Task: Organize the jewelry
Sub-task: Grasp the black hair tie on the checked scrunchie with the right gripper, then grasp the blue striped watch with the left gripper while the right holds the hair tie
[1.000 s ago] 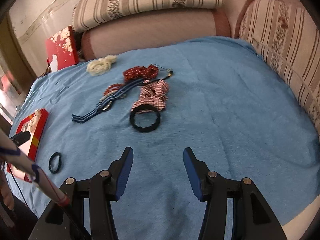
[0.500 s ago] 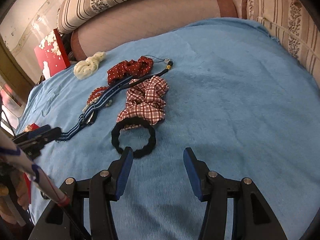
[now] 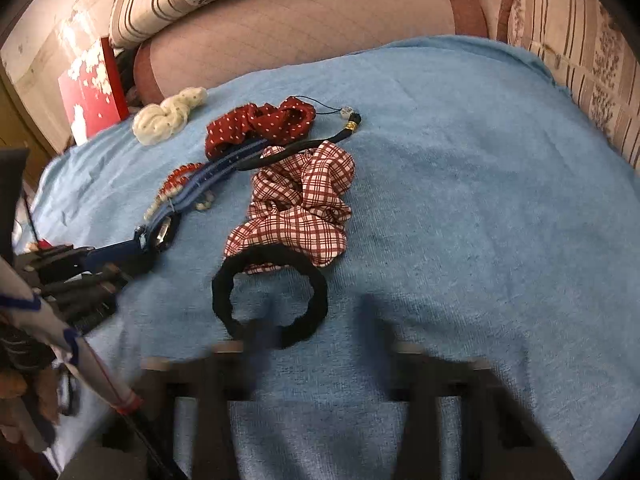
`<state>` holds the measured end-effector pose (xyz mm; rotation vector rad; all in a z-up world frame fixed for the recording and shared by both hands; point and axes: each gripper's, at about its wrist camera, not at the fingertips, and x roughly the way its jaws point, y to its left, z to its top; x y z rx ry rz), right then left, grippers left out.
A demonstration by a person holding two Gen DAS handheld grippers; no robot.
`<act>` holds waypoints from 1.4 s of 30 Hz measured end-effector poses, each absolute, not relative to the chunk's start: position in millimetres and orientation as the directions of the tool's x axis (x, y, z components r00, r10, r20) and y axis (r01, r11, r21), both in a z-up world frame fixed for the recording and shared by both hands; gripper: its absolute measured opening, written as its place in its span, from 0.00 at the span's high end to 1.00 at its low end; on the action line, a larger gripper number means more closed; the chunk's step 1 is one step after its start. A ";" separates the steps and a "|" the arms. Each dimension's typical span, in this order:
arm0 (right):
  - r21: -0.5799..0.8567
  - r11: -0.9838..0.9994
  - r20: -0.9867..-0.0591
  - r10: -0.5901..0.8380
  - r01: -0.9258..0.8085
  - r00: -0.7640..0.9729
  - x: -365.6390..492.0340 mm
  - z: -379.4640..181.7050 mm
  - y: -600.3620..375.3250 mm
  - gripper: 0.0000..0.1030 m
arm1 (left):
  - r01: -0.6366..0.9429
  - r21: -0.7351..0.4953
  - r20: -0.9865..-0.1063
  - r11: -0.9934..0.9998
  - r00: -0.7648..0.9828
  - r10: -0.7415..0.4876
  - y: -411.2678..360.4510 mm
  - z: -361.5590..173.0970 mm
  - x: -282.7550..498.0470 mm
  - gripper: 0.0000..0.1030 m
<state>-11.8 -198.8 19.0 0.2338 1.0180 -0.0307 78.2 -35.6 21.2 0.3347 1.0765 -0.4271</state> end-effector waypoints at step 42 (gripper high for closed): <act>0.335 0.929 -0.825 0.208 0.160 0.525 -88.0 29.9 -209.1 0.93 | 0.721 0.137 -0.912 0.679 0.360 -0.199 -12.9 18.6 0.3 0.67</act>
